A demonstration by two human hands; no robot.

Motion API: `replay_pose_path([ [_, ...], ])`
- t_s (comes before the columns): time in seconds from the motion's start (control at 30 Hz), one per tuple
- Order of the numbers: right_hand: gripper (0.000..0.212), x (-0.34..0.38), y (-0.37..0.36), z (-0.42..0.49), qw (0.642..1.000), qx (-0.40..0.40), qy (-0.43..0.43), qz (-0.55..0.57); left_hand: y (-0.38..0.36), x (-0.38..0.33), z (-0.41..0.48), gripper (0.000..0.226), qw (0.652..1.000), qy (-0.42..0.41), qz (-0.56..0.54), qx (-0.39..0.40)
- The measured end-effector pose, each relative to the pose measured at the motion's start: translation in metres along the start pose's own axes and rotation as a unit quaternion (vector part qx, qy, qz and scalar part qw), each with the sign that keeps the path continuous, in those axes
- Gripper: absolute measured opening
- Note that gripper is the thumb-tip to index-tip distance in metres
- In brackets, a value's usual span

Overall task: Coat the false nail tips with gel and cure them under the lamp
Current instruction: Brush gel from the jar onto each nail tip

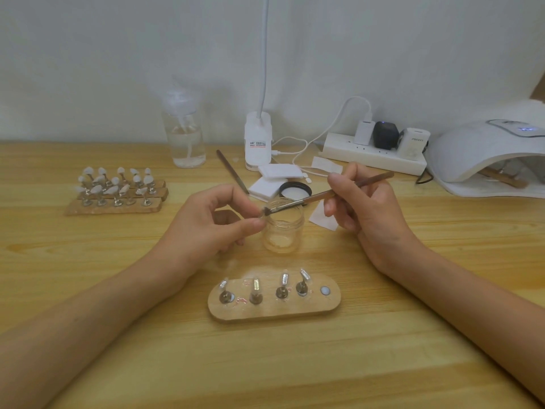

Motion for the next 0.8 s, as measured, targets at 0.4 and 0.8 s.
replay_pose_path([
  [0.4, 0.025, -0.0005, 0.0011, 0.0003, 1.000, -0.012, -0.011, 0.007, -0.0020, -0.0011, -0.0007, 0.025, 1.000, 0.003, 0.007, 0.004],
  [0.8, 0.026, -0.0004, 0.0019, 0.0004, 1.000, -0.013, 0.006, 0.008, -0.0026, -0.0021, -0.0006, 0.031, 1.000, 0.007, 0.013, 0.011],
])
Point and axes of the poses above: each hand's wrist, its own z-axis towards the middle knuckle, its own y-axis out of the back of the hand, x = y × z, the point moved 4 cm from there along z, towards the middle knuckle, and after that the axes turned 9 degrees about -x, right-handed, at the moved point
